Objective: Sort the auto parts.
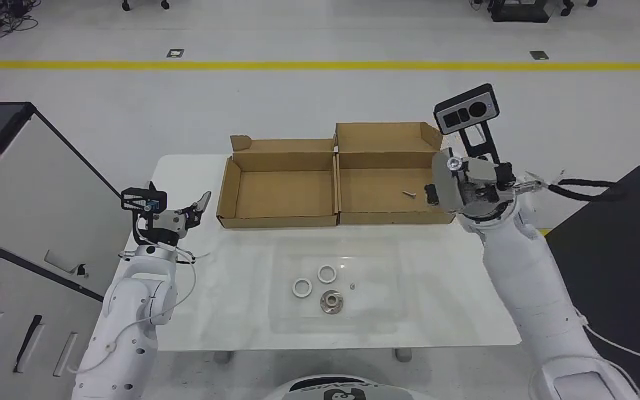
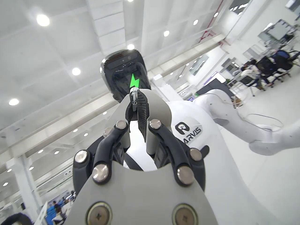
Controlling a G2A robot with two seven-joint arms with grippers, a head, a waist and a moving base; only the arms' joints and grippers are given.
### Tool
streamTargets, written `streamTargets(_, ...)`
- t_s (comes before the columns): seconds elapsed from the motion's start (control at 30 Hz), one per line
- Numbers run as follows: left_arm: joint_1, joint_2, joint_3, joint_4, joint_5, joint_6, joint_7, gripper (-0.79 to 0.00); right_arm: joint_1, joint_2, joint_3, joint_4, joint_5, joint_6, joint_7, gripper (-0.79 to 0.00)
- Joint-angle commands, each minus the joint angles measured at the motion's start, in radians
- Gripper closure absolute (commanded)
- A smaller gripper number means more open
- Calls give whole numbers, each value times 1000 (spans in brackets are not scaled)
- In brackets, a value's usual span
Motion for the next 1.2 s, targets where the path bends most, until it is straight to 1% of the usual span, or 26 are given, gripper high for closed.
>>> streamTargets(0.0, 0, 0, 0, 0, 0, 0, 0, -785, -26, 14, 77, 3, -91, 46, -11, 0)
streamTargets(0.07, 0, 0, 0, 0, 0, 0, 0, -785, -51, 27, 147, 4, -161, 93, -18, 0)
streamTargets(0.13, 0, 0, 0, 0, 0, 0, 0, -785, -71, 42, 211, 2, -267, 146, -32, 0)
streamTargets(0.17, 0, 0, 0, 0, 0, 0, 0, -785, -80, 47, 238, 2, -288, 171, -40, 0)
streamTargets(0.23, 0, 0, 0, 0, 0, 0, 0, -785, -88, 61, 286, -7, -415, 226, -61, 0)
streamTargets(0.27, 0, 0, 0, 0, 0, 0, 0, -785, -91, 66, 303, -6, -457, 261, -74, 0)
streamTargets(0.33, 0, 0, 0, 0, 0, 0, 0, -785, -82, 81, 324, -23, -607, 314, -85, 0)
streamTargets(0.4, 0, 0, 0, 0, 0, 0, 0, -785, -67, 89, 325, -24, -695, 367, -99, 0)
streamTargets(0.43, 0, 0, 0, 0, 0, 0, 0, -785, -48, 100, 315, -42, -846, 380, -98, 0)
streamTargets(0.47, 0, 0, 0, 0, 0, 0, 0, -785, -34, 106, 301, -45, -925, 388, -99, 0)
streamTargets(0.5, 0, 0, 0, 0, 0, 0, 0, -785, -23, 108, 288, -44, -965, 393, -98, 0)
streamTargets(0.53, 0, 0, 0, 0, 0, 0, 0, -785, 2, 114, 255, -44, -1067, 392, -94, 0)
streamTargets(0.6, 0, 0, 0, 0, 0, 0, 0, -785, 36, 119, 207, -29, -1164, 397, -87, 0)
streamTargets(0.67, 0, 0, 0, 0, 0, 0, 0, -785, 89, 123, 132, 1, -1302, 394, -88, 0)
streamTargets(0.77, 0, 0, 0, 0, 0, 0, 0, -785, 159, 122, 28, 62, -1449, 387, -89, 0)
streamTargets(0.93, 0, 0, 0, 0, 0, 0, 0, -785, 265, 109, -132, 209, -1615, 379, -96, 0)
streamTargets(1.1, 0, 0, 0, 0, 0, 0, 0, -785, 351, 89, -261, 376, -1727, 362, -104, 0)
streamTargets(1.17, 0, 0, 0, 0, 0, 0, 0, -785, 379, 78, -302, 440, -1744, 356, -107, 0)
